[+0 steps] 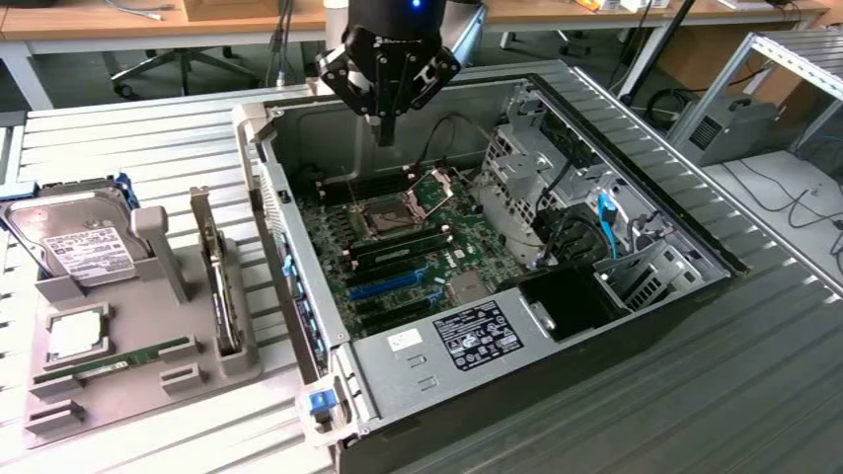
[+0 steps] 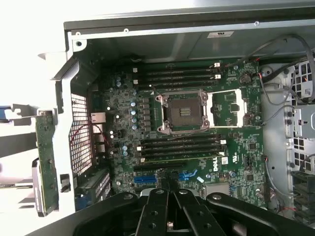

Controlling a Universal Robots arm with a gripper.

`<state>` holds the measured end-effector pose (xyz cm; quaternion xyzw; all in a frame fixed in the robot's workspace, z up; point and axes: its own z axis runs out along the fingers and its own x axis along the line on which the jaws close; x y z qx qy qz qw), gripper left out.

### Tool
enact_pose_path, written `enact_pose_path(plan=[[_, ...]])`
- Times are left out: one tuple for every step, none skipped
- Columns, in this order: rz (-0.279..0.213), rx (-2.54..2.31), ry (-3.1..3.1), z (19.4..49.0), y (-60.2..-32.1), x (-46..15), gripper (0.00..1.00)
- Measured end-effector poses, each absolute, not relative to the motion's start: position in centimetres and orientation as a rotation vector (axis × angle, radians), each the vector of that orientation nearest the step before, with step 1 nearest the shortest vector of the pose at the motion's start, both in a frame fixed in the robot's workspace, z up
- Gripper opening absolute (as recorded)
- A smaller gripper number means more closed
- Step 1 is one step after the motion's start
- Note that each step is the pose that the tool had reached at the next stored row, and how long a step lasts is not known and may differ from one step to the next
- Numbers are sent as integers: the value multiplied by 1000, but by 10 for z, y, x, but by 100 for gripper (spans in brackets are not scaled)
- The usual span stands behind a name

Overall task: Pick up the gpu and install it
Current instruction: 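Reach for the gpu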

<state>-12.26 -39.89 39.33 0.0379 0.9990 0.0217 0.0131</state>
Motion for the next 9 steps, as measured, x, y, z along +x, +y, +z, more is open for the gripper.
enact_pose_path(plan=[[68,118,3112,393,-399,-123,11],[68,118,3112,393,-399,-124,11],[68,118,3112,393,-399,-125,11],[68,118,3112,393,-399,-125,11],[68,118,3112,393,-399,-127,11],[68,118,3113,393,-399,-128,11],[68,118,3112,393,-399,-129,11],[68,118,3113,393,-399,-131,11],[68,118,3112,393,-399,-132,11]])
